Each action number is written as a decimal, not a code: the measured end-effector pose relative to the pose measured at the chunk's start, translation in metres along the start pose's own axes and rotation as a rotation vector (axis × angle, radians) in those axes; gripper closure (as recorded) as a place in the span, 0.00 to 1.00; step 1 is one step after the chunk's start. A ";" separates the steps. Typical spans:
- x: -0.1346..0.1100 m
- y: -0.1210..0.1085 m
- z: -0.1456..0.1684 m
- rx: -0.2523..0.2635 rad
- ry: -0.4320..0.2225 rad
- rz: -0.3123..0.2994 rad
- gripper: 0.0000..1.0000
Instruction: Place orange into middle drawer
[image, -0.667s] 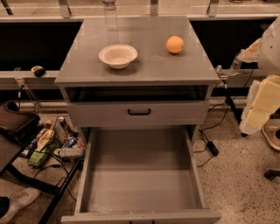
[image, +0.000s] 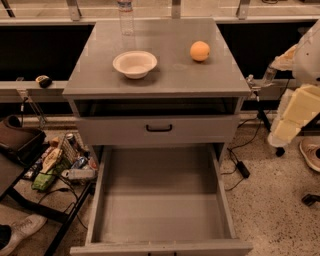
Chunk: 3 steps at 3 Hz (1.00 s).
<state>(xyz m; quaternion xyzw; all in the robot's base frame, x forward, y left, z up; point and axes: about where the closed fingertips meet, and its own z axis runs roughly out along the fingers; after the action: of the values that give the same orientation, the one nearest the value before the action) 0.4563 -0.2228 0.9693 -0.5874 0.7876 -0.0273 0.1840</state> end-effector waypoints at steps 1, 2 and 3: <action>0.008 -0.049 0.016 0.076 -0.099 0.104 0.00; 0.004 -0.118 0.025 0.173 -0.244 0.234 0.00; -0.023 -0.190 0.032 0.242 -0.416 0.326 0.00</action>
Offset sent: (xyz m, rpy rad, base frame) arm 0.2017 -0.0659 0.0316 0.4563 -0.3556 -0.3446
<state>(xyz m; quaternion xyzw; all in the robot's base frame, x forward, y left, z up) 0.6455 -0.2543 0.9948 -0.4198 0.8080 0.0296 0.4123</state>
